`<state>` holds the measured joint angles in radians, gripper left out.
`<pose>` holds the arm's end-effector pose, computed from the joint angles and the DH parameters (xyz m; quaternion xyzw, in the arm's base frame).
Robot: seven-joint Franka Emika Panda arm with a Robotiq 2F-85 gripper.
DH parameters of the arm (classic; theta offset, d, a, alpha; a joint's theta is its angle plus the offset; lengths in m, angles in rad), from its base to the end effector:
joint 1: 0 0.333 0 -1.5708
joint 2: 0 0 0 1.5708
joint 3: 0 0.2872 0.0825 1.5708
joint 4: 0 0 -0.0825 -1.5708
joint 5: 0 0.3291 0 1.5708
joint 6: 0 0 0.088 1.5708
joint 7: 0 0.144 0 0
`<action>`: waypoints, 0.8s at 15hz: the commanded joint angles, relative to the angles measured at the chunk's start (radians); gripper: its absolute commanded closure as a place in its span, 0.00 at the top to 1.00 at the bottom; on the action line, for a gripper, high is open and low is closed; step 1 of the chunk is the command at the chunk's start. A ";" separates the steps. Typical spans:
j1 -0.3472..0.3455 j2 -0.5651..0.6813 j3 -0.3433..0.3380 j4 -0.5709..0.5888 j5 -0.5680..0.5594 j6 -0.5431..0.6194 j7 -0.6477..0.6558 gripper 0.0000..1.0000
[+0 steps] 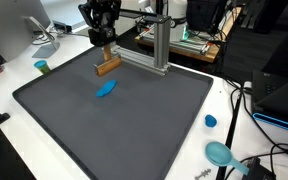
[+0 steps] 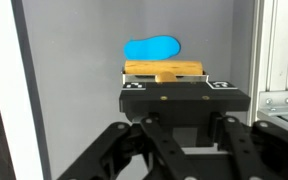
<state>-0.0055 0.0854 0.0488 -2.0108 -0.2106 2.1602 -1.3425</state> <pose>0.5307 0.0079 0.3817 0.7295 0.6777 -0.0272 0.0887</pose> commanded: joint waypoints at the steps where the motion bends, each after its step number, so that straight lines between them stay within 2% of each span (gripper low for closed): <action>1: 0.005 0.003 -0.005 0.003 0.001 -0.001 0.000 0.47; 2: 0.003 0.004 -0.005 0.003 0.010 0.030 -0.016 0.22; 3: -0.006 0.009 -0.003 0.018 0.045 0.036 -0.109 0.22; 8: -0.037 0.065 -0.020 0.100 0.043 -0.001 -0.463 0.22; 10: -0.057 0.108 -0.016 0.144 0.120 -0.024 -0.602 0.22; 11: -0.036 0.061 -0.023 0.073 0.056 0.016 -0.474 0.47; 12: -0.045 0.080 -0.023 0.089 0.083 0.011 -0.527 0.47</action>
<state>-0.0555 0.1655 0.0304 -1.9233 -0.1281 2.1732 -1.8701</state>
